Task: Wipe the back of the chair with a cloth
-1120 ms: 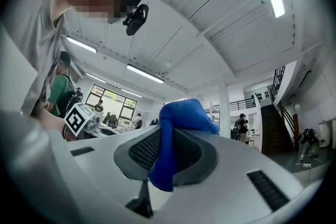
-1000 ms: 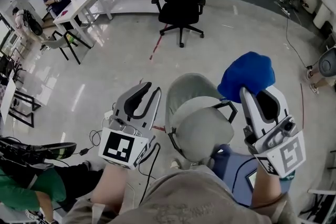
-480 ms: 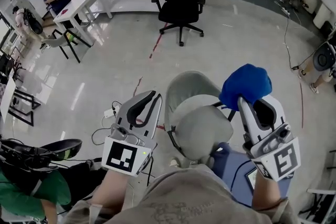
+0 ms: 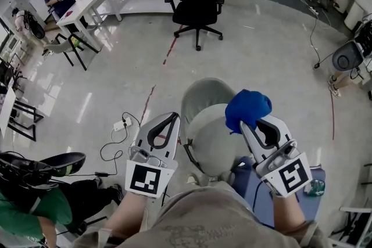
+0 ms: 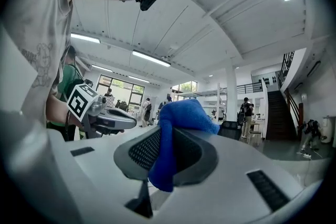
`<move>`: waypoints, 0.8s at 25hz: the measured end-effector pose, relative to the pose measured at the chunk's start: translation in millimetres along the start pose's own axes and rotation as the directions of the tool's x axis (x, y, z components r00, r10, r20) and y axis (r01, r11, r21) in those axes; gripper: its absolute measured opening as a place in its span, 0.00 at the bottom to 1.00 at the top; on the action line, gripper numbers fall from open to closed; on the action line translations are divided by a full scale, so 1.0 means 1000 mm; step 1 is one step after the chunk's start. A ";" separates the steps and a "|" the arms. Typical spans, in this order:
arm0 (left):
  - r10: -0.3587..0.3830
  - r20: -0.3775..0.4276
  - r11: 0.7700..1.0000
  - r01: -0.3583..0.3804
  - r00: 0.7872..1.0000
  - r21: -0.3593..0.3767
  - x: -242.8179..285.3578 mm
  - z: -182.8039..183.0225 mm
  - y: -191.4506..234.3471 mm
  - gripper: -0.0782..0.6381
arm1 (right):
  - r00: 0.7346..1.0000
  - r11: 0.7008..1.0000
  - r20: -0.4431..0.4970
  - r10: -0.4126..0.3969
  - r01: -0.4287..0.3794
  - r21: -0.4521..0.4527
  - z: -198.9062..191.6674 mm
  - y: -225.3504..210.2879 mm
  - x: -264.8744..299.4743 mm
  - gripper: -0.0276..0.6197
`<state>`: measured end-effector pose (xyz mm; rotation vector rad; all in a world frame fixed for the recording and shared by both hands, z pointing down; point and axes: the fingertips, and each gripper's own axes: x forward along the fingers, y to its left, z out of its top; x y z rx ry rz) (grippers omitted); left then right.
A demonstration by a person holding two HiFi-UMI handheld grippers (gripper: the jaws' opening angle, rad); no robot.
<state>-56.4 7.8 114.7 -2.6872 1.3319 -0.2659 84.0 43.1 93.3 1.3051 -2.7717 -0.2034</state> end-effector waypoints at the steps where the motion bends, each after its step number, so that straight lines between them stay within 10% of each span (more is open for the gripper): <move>1: -0.002 -0.010 1.000 0.002 1.000 -0.006 0.000 -0.005 -0.002 0.14 | 1.000 1.000 -0.012 0.006 -0.006 0.014 -0.006 0.002 0.001 0.15; 20: -0.006 -0.043 0.999 0.004 0.999 -0.040 -0.008 -0.025 -0.006 0.14 | 0.997 0.995 -0.073 0.035 -0.028 0.094 -0.037 0.011 0.002 0.15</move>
